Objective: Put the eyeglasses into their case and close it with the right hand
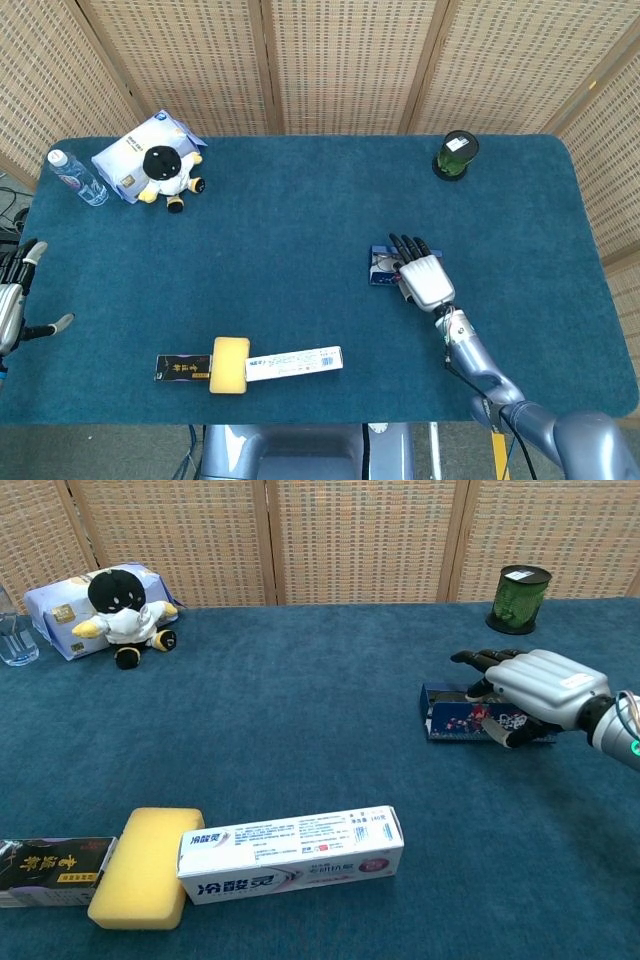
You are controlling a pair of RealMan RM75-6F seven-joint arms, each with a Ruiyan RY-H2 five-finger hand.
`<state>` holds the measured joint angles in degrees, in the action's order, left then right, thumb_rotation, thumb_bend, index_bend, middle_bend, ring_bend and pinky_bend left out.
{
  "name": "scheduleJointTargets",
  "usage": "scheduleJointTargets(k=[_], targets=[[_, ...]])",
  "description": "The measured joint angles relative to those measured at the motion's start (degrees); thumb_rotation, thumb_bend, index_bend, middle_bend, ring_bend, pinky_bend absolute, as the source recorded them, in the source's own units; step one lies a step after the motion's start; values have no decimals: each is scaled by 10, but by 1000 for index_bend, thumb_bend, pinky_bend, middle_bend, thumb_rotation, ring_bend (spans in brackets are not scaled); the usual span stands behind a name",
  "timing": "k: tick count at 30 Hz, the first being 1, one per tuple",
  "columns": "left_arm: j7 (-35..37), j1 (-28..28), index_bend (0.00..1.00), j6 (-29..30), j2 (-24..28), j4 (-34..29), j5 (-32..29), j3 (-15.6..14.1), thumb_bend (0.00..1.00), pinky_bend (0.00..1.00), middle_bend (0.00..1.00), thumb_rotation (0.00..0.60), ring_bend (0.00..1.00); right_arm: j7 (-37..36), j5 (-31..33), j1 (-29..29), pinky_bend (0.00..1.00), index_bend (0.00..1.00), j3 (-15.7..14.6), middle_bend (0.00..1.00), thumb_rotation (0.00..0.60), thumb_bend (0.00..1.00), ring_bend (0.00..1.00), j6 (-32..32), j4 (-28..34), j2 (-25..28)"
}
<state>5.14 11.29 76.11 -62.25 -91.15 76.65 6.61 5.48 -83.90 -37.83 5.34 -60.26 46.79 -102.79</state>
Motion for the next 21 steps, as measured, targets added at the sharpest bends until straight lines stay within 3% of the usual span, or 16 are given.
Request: scheduleJointTargets(k=[17,21], targets=[[-2,1,0,-4,0,0,-1,-1,0,0,0,600,0,10,-87,35,109,705,-59,52,600,672,0,-80,234,149],[-2,2,0,-4,0,0,-2,-1,0,0,0,600,0,25,-96,35,109,705,-65,51,600,672,0,-76,247,164]])
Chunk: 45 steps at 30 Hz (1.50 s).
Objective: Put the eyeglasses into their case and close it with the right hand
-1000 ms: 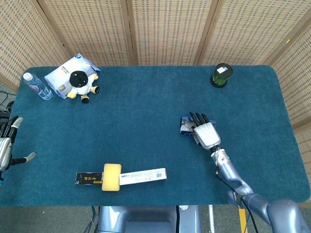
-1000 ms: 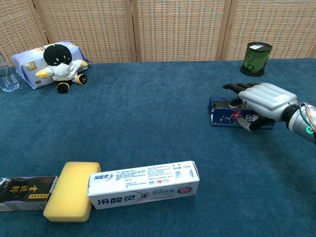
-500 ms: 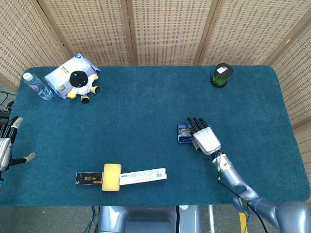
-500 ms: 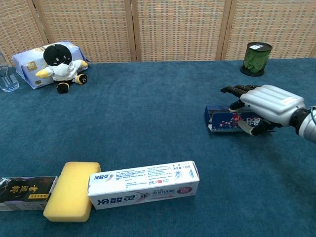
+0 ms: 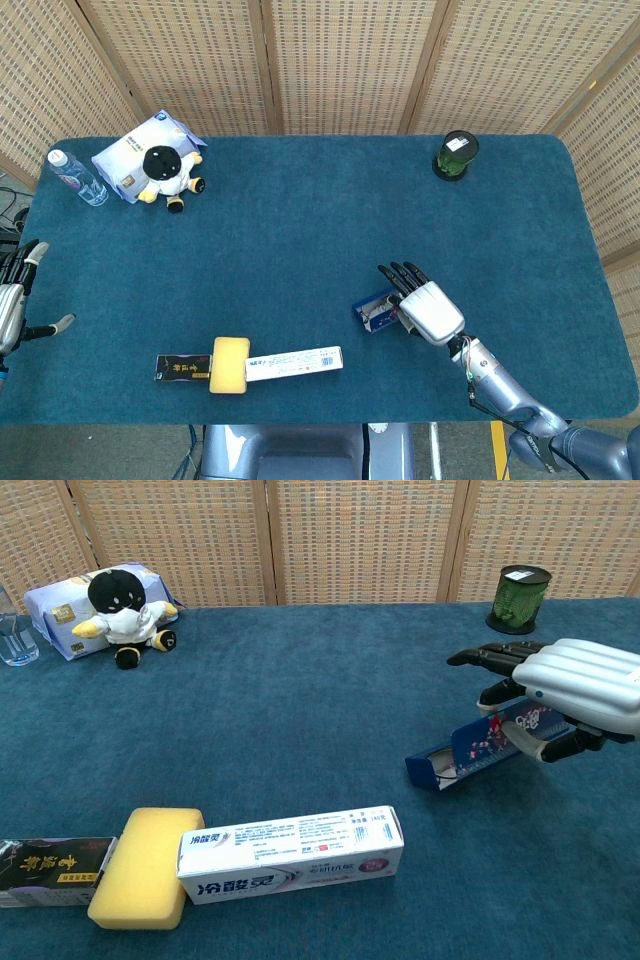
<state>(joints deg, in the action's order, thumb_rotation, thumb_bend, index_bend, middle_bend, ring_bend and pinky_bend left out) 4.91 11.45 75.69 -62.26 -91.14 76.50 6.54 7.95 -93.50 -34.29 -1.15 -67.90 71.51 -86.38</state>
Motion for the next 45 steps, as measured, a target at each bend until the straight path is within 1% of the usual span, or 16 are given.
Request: scheduleJointTargets(k=[13,23,32,33,35,36,37,38,40,43,45], targets=[[-3,0,0,-1,-1,1,-1,-1,0,0,0,600,0,30,-4,-15,109,705,2,53,600,672,0,35,-14,-8],[-3,0,0,-1,-1,0,-1,-1,0,0,0,600,0,59,-6,-35,109,705,10,56,600,672,0,60,-38,-31],[2,0,0,-2,1,1,-2,0,0,0,0,600,0,69,4,-44,109,705,18,56,600,672,0,77,-61,-46],[2,0,0,-2,1,1,-2,0,0,0,0,600,0,69,4,-45,109,693,19,56,600,672,0,77,-61,-47],[2,0,0,-2,1,1,-2,0,0,0,0,600,0,68,4,-45,109,610,19,56,600,666,0,75,-61,-49],[2,0,0,-2,1,1,-2,0,0,0,0,600,0,67,4,-45,109,523,19,56,600,644,0,73,-62,-49],[2,0,0,-2,0,1,-2,0,0,0,0,600,0,67,3,-45,109,432,20,56,600,609,0,72,-63,-50],[2,0,0,-2,0,1,-2,0,0,0,0,600,0,66,2,-45,109,377,20,56,600,579,0,69,-64,-52],[1,0,0,-1,0,1,-2,0,0,0,0,600,0,64,1,-45,109,257,20,56,600,461,0,63,-66,-54],[-1,0,0,-1,-1,2,-2,0,0,0,0,600,0,61,-1,-43,109,165,23,55,600,303,0,53,-72,-60],[-2,0,0,-2,-2,2,-1,-1,0,0,0,600,0,58,2,-42,109,143,29,53,600,225,0,42,-76,-67]])
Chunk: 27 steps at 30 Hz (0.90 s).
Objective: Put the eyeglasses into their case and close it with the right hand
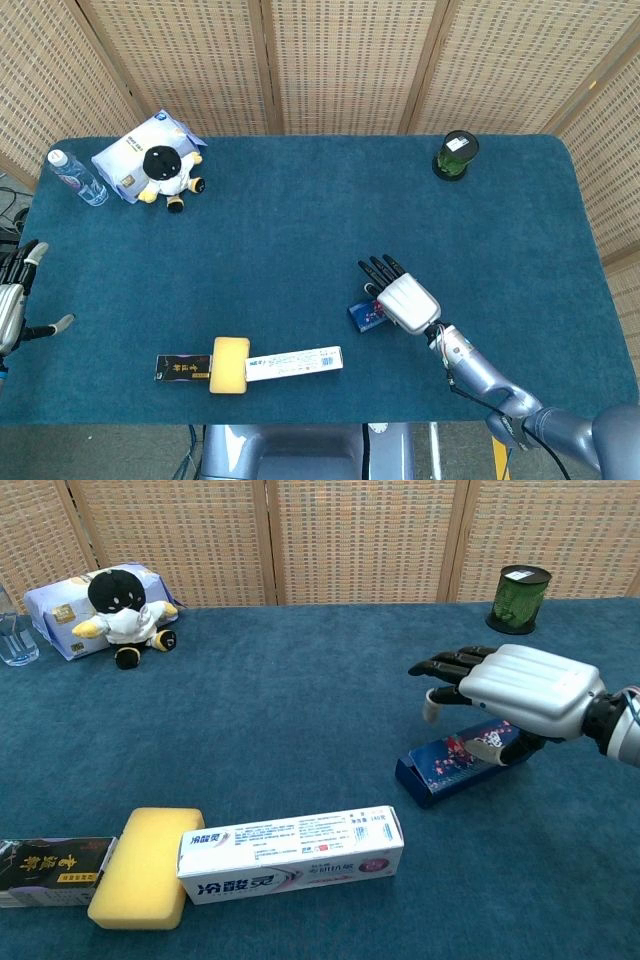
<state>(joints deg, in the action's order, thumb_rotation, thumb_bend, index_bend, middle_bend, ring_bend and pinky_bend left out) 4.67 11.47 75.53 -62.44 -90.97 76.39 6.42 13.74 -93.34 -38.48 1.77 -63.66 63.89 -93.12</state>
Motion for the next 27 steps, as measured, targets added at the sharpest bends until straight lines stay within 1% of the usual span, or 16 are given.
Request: scheduleJointTargets(k=[1,3,7,11,14,16,19,21,24,27], targets=[[0,0,0,0,0,0,0,0,0,0,0,600,0,-1,2,1,109,140,3,51,600,191,0,-5,-2,-4],[-1,0,0,0,-1,1,0,0,0,0,0,600,0,-5,5,2,109,139,10,42,600,159,0,-15,-8,-11],[-1,0,0,1,-1,1,-1,1,0,0,0,600,0,-13,6,3,109,139,15,17,600,156,0,-25,-13,-17],[0,0,0,0,-1,1,-2,1,0,0,0,600,0,-24,6,4,109,123,18,1,600,156,0,-31,2,-10],[0,0,0,-1,-1,2,-3,1,0,0,0,600,0,-39,7,3,86,55,19,0,600,156,0,-30,29,6],[0,1,0,-2,-1,2,-3,1,0,0,0,600,0,-49,7,0,45,8,18,0,600,156,0,-23,53,23],[-2,1,0,-2,-1,1,-2,1,0,0,0,600,0,-62,10,-10,31,0,14,0,600,156,0,11,100,65],[-2,1,0,-2,-1,0,-1,1,0,0,0,600,0,-69,13,-22,31,0,11,0,600,167,0,48,125,93],[-2,1,0,0,-1,0,0,1,0,0,0,600,0,-77,21,-45,31,0,5,0,600,192,0,115,146,124],[0,0,0,2,0,-1,0,1,0,0,0,600,0,-88,35,-69,31,0,1,0,600,208,0,182,151,141]])
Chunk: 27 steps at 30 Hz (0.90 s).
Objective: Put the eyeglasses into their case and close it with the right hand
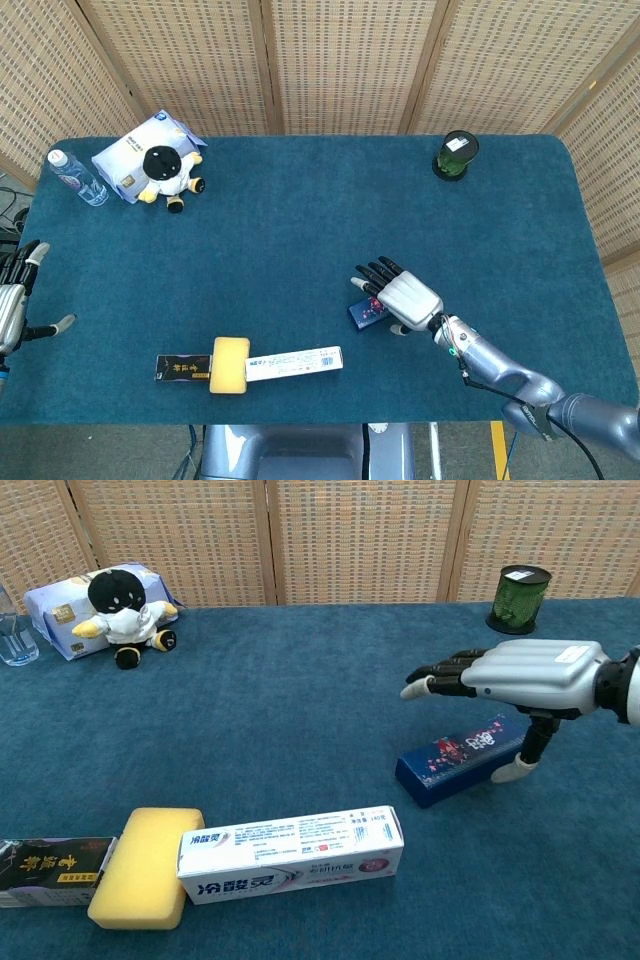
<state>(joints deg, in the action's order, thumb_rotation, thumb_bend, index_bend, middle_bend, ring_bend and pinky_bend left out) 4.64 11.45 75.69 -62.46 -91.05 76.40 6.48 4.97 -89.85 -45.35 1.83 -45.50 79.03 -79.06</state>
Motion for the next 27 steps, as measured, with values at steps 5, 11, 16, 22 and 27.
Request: scheduleJointTargets(k=[5,11,16,22,27], targets=[[1,0,0,-1,0,1,-2,1,0,0,0,600,0,-14,18,-32,31,2,-7,0,600,246,0,61,-31,-6],[3,2,0,-6,0,3,-6,2,0,0,0,600,0,-20,23,-49,31,136,-9,77,600,303,0,75,-59,-27],[5,3,0,-8,1,4,-7,3,0,0,0,600,0,-20,26,-54,31,336,-10,254,600,356,0,79,-72,-37],[6,3,0,-9,1,4,-8,3,0,0,0,600,0,-32,20,-52,31,498,-11,413,600,414,0,62,-84,-47],[7,3,0,-8,2,4,-7,3,0,0,0,600,0,-44,10,-52,31,532,-14,447,600,424,0,43,-100,-58]])
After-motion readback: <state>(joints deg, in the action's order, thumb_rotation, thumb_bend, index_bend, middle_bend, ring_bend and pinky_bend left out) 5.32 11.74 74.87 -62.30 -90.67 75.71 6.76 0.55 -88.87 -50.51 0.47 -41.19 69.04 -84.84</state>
